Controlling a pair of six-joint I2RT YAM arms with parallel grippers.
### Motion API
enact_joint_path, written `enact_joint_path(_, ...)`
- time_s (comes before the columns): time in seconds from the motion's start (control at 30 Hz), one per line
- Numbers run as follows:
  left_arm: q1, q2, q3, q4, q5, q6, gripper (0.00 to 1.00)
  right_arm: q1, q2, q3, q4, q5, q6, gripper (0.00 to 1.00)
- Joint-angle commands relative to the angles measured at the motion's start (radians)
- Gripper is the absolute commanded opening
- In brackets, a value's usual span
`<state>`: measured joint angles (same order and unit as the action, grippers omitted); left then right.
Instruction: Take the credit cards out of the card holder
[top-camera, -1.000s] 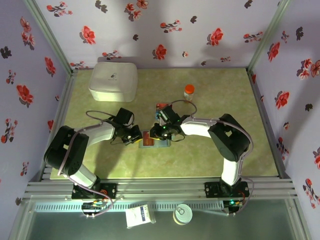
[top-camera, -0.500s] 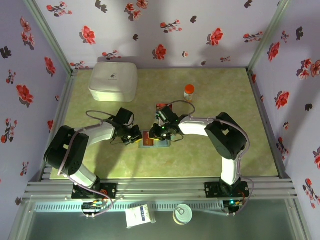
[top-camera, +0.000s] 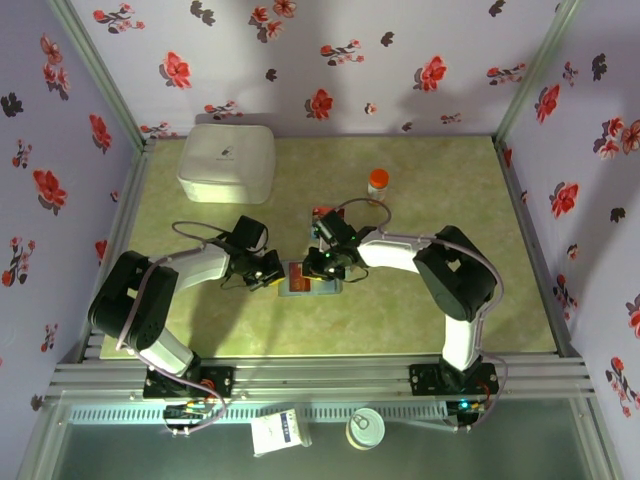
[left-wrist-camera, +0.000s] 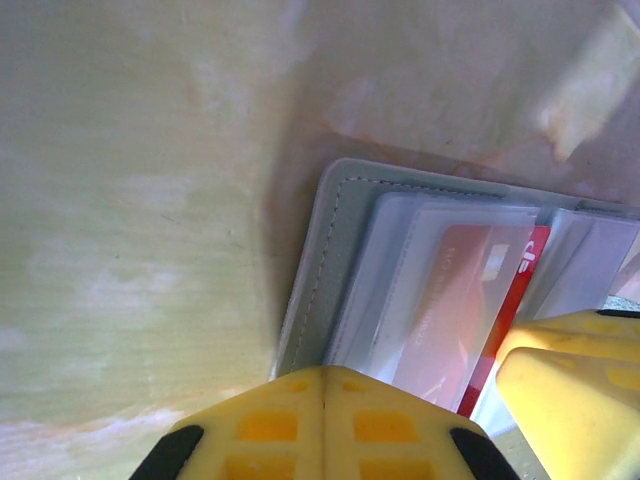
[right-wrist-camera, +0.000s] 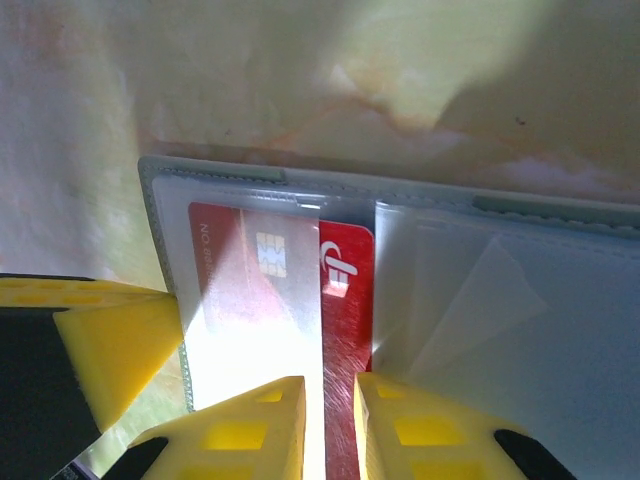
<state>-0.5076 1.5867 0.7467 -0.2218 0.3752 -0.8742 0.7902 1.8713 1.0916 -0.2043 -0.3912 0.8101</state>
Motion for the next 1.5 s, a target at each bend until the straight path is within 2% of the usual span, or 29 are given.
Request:
enact_joint_path(0.0, 0.009, -0.013, 0.008, -0.043, 0.002, 0.027, 0.05, 0.007, -0.053, 0.018, -0.042, 0.028, -0.023, 0.21)
enact_joint_path(0.3, -0.002, -0.053, 0.045, -0.074, 0.006, 0.022, 0.04, 0.007, -0.087, 0.017, -0.044, 0.036, -0.025, 0.21)
enact_joint_path(0.63, -0.039, 0.012, 0.075, -0.049, 0.023, 0.015, 0.01, 0.006, -0.074, 0.017, -0.036, 0.025, -0.025, 0.21)
enact_joint_path(1.47, -0.041, 0.061, 0.062, -0.065, -0.001, 0.024, 0.00, 0.005, -0.002, -0.003, -0.006, 0.016, -0.026, 0.23)
